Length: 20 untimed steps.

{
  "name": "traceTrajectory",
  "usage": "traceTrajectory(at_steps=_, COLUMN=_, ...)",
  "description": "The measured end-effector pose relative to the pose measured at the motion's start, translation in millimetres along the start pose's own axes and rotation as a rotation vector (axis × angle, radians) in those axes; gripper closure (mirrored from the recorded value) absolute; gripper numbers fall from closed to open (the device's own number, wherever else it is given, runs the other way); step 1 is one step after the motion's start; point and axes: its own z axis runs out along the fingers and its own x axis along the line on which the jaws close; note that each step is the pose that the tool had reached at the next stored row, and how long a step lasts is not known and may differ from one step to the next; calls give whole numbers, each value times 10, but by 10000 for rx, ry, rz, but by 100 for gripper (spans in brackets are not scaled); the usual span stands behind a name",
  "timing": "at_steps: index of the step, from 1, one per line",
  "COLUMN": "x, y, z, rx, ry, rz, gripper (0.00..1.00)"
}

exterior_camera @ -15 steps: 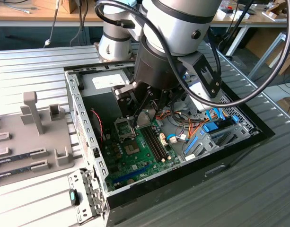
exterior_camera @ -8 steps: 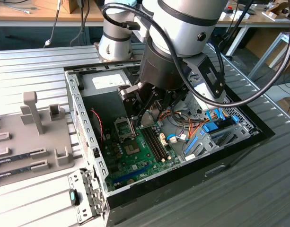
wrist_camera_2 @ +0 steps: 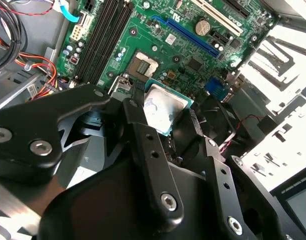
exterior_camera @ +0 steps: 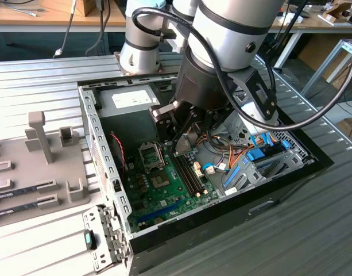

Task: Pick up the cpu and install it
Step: 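Pick up the cpu and move it towards the insertion slot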

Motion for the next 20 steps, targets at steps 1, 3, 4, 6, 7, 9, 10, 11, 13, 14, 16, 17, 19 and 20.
traceTrajectory(at_steps=1, x=-10, y=0, z=3, rx=0, ry=0, rz=0, gripper=53)
traceTrajectory(at_steps=3, x=-41, y=-2, z=17, rx=2, ry=0, rz=-1, gripper=53)
traceTrajectory(at_steps=4, x=-55, y=-2, z=25, rx=2, ry=0, rz=-1, gripper=53)
traceTrajectory(at_steps=6, x=-71, y=-3, z=34, rx=3, ry=0, rz=-1, gripper=53)
traceTrajectory(at_steps=7, x=-81, y=-3, z=40, rx=4, ry=0, rz=-1, gripper=53)
traceTrajectory(at_steps=9, x=-95, y=-4, z=47, rx=5, ry=0, rz=0, gripper=53)
traceTrajectory(at_steps=10, x=-103, y=-4, z=52, rx=5, ry=0, rz=0, gripper=53)
traceTrajectory(at_steps=11, x=-110, y=-4, z=55, rx=6, ry=0, rz=-1, gripper=53)
traceTrajectory(at_steps=13, x=-142, y=-6, z=72, rx=7, ry=0, rz=0, gripper=53)
traceTrajectory(at_steps=14, x=-152, y=-6, z=77, rx=8, ry=0, rz=-1, gripper=53)
traceTrajectory(at_steps=16, x=-168, y=-7, z=85, rx=8, ry=0, rz=0, gripper=53)
traceTrajectory(at_steps=17, x=-176, y=-7, z=89, rx=9, ry=0, rz=0, gripper=53)
traceTrajectory(at_steps=19, x=-195, y=-8, z=98, rx=10, ry=0, rz=0, gripper=53)
traceTrajectory(at_steps=20, x=-204, y=-8, z=103, rx=10, ry=0, rz=0, gripper=53)
